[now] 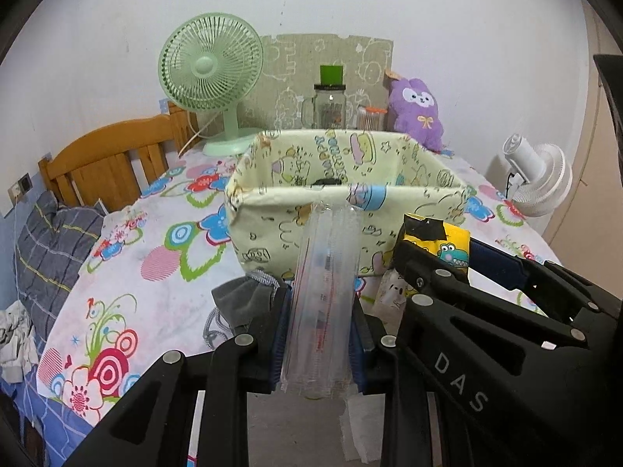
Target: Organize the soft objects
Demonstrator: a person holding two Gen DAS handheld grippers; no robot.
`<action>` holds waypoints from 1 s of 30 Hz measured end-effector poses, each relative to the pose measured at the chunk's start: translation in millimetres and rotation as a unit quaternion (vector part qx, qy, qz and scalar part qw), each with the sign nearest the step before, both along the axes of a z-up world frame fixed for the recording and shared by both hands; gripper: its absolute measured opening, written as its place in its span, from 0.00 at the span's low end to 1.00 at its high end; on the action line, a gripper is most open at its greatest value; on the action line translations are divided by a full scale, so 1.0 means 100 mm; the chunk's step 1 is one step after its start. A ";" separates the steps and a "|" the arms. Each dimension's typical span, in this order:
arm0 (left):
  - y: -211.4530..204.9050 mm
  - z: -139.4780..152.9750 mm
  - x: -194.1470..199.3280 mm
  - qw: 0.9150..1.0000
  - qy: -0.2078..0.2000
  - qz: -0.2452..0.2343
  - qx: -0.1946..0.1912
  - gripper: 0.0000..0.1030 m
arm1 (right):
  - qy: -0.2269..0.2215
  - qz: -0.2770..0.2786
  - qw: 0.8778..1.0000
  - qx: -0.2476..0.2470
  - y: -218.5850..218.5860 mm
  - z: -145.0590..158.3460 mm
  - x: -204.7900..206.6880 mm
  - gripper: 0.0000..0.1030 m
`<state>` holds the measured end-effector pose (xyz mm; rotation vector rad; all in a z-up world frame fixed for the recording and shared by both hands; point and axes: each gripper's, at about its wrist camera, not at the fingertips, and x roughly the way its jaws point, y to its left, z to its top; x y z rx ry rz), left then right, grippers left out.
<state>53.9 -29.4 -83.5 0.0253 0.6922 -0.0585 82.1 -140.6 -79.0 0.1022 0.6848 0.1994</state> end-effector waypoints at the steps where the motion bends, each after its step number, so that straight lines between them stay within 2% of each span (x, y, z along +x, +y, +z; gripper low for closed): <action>1: -0.01 0.03 -0.01 1.000 -0.003 -0.001 0.000 0.26 | -0.003 0.000 1.000 0.001 0.00 0.03 -0.02 0.51; 30: -0.04 0.68 -0.24 0.998 -0.063 -0.015 -0.003 0.26 | -0.062 -0.030 0.997 -0.018 -0.02 0.80 -0.36 0.51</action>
